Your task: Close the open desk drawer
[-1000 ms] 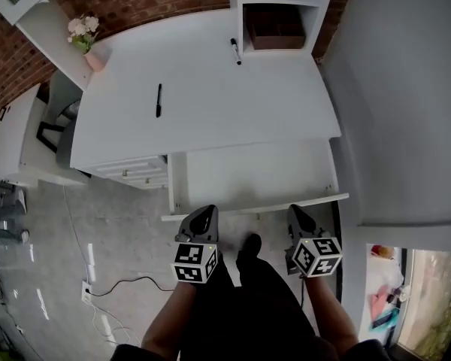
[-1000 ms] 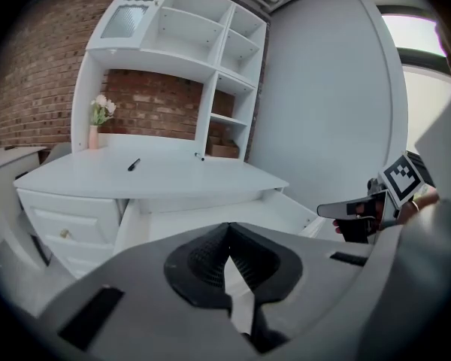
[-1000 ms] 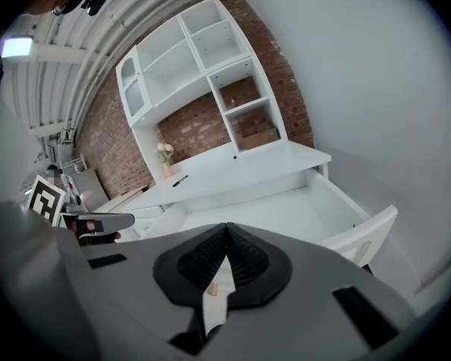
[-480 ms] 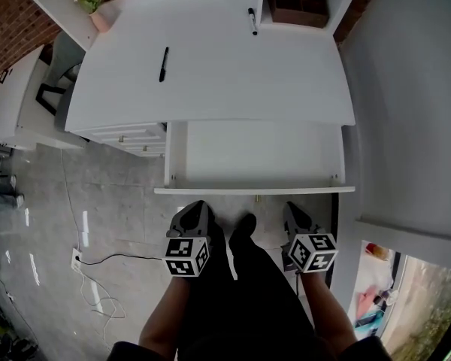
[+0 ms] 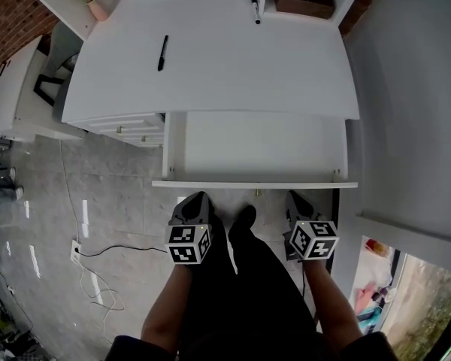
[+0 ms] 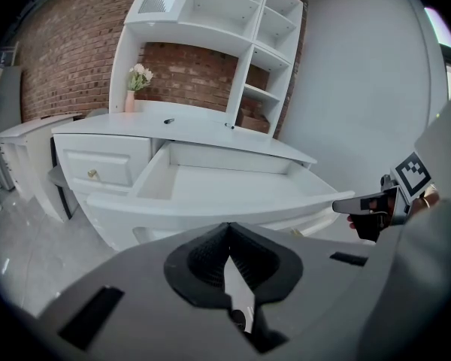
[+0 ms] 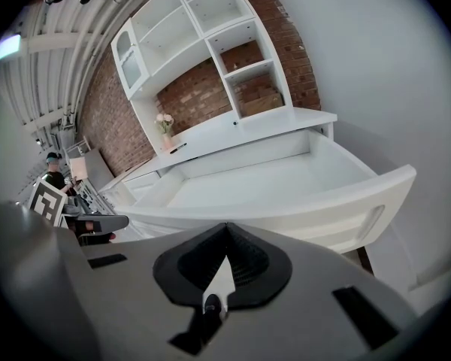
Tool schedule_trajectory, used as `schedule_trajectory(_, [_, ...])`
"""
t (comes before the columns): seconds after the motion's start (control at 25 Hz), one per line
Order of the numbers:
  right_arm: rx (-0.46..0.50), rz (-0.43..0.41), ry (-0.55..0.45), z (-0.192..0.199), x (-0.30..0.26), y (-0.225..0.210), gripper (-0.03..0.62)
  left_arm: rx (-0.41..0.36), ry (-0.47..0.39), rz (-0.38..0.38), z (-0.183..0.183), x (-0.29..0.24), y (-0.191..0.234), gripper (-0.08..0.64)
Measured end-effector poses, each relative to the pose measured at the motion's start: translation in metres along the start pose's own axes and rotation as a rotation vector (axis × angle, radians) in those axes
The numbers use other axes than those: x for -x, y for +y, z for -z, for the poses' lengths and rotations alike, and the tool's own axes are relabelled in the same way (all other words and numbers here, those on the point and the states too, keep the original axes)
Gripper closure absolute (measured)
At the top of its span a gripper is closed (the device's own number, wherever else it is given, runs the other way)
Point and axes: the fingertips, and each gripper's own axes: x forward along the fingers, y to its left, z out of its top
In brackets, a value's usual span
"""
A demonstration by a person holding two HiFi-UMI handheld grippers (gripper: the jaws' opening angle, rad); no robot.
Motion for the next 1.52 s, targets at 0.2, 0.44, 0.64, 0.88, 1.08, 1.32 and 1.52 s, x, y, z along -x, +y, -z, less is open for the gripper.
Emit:
schedule_trajectory(0.2, [0.001,-0.001,0.002,-0.002,-0.004,-0.001,0.588,-0.002,0.009,0.001,-0.005,-0.006,0.004,0.551])
schedule_trajectory(0.44, [-0.01,0.004,0.002,-0.01,-0.013,-0.005,0.588,0.013,0.008,-0.008,-0.013,-0.016,0.008,0.551])
schedule_trajectory(0.64, [-0.024,0.007,-0.01,-0.022,-0.026,-0.01,0.588,0.034,0.007,-0.018,-0.026,-0.03,0.011,0.551])
schedule_trajectory(0.88, [-0.014,0.0,-0.012,-0.038,-0.04,-0.014,0.588,0.038,-0.01,-0.034,-0.042,-0.045,0.016,0.551])
schedule_trajectory(1.08, [-0.017,0.013,-0.02,-0.053,-0.053,-0.017,0.588,0.026,-0.006,-0.017,-0.056,-0.058,0.022,0.551])
schedule_trajectory(1.32, [-0.03,0.039,-0.017,-0.073,-0.073,-0.024,0.588,0.024,-0.002,-0.009,-0.075,-0.079,0.027,0.551])
schedule_trajectory(1.52, [-0.038,0.05,-0.019,-0.09,-0.088,-0.03,0.588,0.015,0.001,0.006,-0.092,-0.095,0.032,0.551])
